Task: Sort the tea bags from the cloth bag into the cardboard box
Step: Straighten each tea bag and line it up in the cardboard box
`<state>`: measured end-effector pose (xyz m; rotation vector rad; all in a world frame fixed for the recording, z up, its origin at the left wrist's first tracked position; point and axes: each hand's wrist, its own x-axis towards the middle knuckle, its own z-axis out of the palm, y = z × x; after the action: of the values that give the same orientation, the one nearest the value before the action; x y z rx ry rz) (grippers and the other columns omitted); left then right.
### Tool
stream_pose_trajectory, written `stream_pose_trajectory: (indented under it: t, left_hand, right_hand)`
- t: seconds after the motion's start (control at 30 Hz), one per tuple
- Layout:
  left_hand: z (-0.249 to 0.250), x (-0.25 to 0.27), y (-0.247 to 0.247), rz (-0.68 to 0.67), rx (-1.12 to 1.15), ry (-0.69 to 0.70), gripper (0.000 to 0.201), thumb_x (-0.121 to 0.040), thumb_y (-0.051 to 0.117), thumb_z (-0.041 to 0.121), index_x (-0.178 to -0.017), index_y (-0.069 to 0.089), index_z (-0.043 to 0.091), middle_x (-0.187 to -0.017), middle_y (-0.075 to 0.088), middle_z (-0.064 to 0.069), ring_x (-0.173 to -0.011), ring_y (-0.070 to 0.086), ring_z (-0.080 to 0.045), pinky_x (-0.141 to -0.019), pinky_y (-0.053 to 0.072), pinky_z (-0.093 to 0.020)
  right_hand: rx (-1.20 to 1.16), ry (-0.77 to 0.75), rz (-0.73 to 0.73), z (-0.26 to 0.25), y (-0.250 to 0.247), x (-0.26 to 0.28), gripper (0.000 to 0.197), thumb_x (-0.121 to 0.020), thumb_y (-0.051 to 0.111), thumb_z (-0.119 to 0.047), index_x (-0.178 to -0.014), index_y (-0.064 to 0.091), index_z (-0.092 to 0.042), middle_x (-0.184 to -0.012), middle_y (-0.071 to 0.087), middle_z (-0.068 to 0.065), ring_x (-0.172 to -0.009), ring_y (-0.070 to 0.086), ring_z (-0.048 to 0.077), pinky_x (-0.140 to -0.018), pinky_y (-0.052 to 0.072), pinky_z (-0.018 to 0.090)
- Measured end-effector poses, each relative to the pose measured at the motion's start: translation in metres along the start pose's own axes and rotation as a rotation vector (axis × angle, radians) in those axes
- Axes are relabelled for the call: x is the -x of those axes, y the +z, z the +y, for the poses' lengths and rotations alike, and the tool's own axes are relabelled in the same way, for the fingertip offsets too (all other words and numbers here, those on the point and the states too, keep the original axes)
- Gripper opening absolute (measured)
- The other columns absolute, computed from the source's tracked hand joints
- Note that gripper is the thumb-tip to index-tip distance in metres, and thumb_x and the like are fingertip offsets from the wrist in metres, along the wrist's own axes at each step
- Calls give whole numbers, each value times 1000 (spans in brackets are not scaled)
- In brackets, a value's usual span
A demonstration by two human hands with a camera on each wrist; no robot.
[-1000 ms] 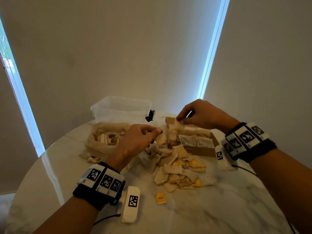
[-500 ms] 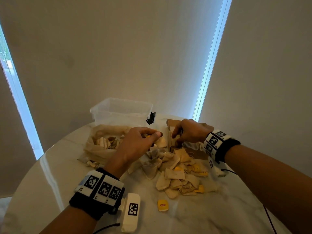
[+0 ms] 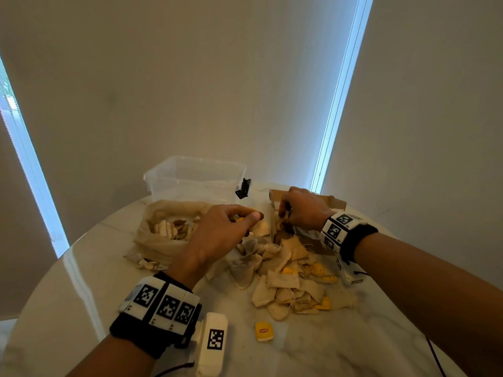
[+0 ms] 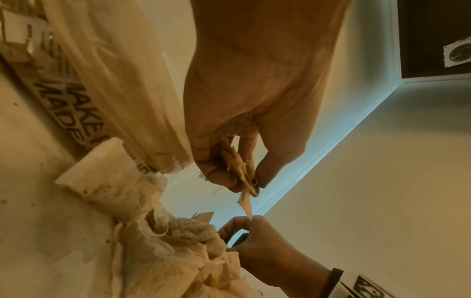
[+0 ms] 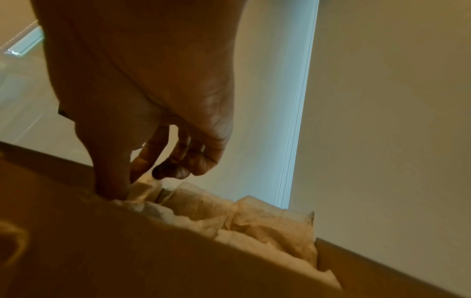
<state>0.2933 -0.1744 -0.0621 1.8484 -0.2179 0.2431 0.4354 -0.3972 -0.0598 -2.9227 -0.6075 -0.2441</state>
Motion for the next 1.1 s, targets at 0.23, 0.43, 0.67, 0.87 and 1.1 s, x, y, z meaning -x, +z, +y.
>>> stream_pose_trajectory:
  t: [0.23,0.43,0.67,0.87,1.1]
  left_hand:
    - [1,0,2,-6,-2,-2,7,-100,69,37,-103,76,37,-93,75,9,-73,68,6,-57,50,-7]
    - [0,-1,0,-51,9,4,19,-105,63,23,-108,78,34,-101,74,10,-78,68,5,-61,52,-8]
    - [3,0,-2,-52,75,15,25,-105,64,18,-116,76,37,-106,73,-1,-83,71,-3,-65,56,-13]
    - [4,2,0,-70,144,-30,23,-105,64,20,-119,76,34,-103,76,-2,-84,75,-8,-71,60,-19]
    - [3,1,-2,-47,110,-32,22,-105,64,14,-115,77,28,-102,77,-3,-83,76,-9,-69,58,-17]
  right_hand:
    - [82,21,39,-4,6,0,17,-86,86,-31,-86,71,-23,-93,63,-6,-83,65,14,-75,60,29]
    - [-99,25,26,-6,-23,9,14,-90,84,-29,-98,75,-22,-93,68,-9,-84,65,8,-72,52,19]
    - [-859,187,-6,-48,-53,71,27,-96,77,-30,-119,71,-17,-109,77,0,-96,77,16,-78,62,28]
    - [-1203,226,-62,-67,-29,95,33,-93,81,-20,-122,68,-15,-111,80,7,-99,79,22,-96,63,44]
    - [-1207,165,94,-60,-15,106,18,-93,80,-10,-110,79,-15,-102,81,-1,-96,78,18,-89,64,32]
